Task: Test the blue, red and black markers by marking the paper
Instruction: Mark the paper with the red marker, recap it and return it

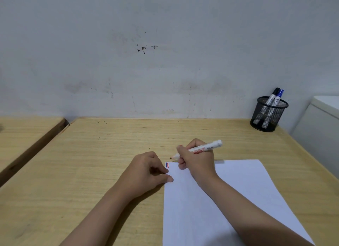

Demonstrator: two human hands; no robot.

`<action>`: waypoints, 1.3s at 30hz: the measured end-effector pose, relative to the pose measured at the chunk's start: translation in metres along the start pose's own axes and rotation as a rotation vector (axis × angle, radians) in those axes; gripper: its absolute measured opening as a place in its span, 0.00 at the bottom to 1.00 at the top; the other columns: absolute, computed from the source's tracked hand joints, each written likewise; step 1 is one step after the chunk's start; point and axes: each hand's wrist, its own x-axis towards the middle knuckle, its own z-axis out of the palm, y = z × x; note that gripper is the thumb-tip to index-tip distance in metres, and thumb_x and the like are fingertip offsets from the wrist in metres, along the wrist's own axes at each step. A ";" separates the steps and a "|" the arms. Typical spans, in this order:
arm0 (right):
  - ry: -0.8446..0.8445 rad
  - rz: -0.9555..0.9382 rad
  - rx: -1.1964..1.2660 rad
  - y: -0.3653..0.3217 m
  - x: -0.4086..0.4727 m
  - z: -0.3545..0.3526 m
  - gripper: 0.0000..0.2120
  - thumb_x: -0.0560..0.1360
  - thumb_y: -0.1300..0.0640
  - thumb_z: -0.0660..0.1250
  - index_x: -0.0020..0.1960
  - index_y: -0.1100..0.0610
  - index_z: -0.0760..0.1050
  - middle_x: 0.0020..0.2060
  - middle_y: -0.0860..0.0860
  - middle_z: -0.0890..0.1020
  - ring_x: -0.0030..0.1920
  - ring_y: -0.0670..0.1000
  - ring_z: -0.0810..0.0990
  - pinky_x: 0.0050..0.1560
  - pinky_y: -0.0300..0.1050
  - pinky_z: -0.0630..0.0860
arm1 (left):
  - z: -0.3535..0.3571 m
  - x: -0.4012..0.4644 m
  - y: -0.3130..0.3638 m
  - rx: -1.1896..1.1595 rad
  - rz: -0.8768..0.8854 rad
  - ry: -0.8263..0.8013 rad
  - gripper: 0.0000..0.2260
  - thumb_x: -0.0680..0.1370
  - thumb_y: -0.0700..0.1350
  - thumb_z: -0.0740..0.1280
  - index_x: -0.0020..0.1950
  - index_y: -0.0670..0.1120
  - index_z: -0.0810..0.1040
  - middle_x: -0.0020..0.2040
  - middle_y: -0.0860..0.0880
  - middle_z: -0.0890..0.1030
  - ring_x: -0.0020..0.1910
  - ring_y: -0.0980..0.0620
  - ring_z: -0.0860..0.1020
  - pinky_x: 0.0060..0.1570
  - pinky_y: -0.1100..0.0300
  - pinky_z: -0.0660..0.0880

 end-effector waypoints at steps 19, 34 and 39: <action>0.055 -0.134 0.207 -0.039 0.008 -0.042 0.07 0.67 0.60 0.75 0.43 0.60 0.79 0.32 0.52 0.81 0.25 0.48 0.75 0.26 0.42 0.74 | 0.033 0.071 0.027 0.149 0.007 -0.036 0.06 0.72 0.43 0.69 0.48 0.49 0.82 0.45 0.51 0.82 0.46 0.53 0.80 0.46 0.62 0.76; -0.060 -0.182 0.166 -0.040 0.013 -0.051 0.02 0.69 0.68 0.70 0.41 0.63 0.80 0.30 0.54 0.80 0.26 0.50 0.73 0.26 0.43 0.75 | 0.029 0.074 0.041 -1.165 -0.320 0.140 0.07 0.73 0.34 0.66 0.45 0.42 0.82 0.39 0.49 0.85 0.40 0.56 0.84 0.41 0.66 0.81; -0.065 -0.170 0.102 -0.037 0.013 -0.050 0.02 0.68 0.65 0.71 0.39 0.60 0.81 0.31 0.54 0.80 0.25 0.51 0.73 0.31 0.50 0.73 | 0.030 0.071 0.042 -1.142 -0.284 0.125 0.06 0.72 0.34 0.68 0.43 0.43 0.82 0.38 0.48 0.85 0.39 0.55 0.84 0.40 0.65 0.81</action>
